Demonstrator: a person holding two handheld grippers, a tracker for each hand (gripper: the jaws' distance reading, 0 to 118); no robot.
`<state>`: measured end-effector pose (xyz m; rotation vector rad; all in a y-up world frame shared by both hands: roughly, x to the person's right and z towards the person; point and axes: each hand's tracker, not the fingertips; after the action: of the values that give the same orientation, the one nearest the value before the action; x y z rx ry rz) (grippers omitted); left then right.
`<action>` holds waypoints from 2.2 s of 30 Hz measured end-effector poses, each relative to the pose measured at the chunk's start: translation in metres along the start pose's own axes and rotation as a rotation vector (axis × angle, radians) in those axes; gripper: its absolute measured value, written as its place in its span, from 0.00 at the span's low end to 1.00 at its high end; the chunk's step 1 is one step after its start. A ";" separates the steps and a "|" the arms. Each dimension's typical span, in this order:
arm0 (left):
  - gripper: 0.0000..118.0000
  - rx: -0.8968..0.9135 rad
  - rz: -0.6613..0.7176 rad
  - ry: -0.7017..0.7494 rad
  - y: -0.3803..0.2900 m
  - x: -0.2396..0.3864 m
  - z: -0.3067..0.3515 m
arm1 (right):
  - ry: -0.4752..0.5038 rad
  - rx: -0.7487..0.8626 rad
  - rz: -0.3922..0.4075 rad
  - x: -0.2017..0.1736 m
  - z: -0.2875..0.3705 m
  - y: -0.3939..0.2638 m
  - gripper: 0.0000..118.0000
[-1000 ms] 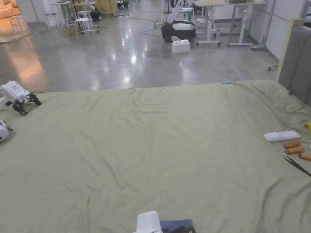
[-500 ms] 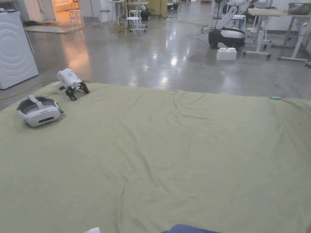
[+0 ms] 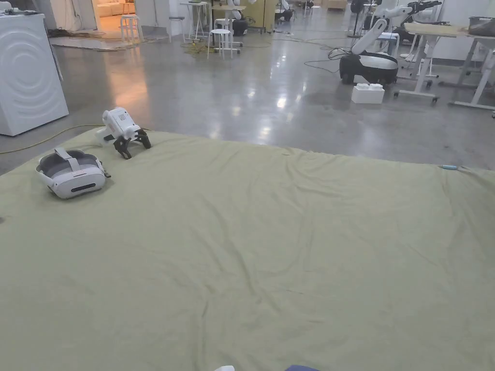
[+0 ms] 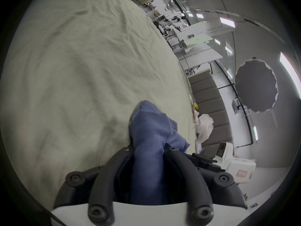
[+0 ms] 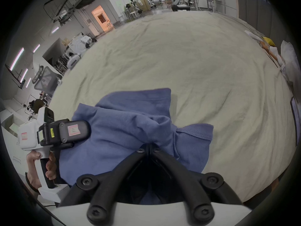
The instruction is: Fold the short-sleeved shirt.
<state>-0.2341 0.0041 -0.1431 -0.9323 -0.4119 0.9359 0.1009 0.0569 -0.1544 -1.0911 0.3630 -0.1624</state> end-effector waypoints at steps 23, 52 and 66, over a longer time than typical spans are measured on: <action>0.84 0.316 -0.176 0.983 0.207 -0.095 0.267 | -0.015 0.251 0.012 0.012 0.078 -0.015 0.00; 0.00 0.977 -1.020 0.541 -0.059 0.262 0.208 | -0.248 0.981 0.232 -0.030 0.255 -0.018 0.00; 0.00 0.954 -0.990 0.530 -0.052 0.251 0.207 | -0.253 0.976 0.206 -0.029 0.251 -0.016 0.00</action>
<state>-0.2056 0.3014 -0.0043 -0.0042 0.0779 -0.0987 0.1661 0.2682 -0.0316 -0.1016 0.1263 -0.0044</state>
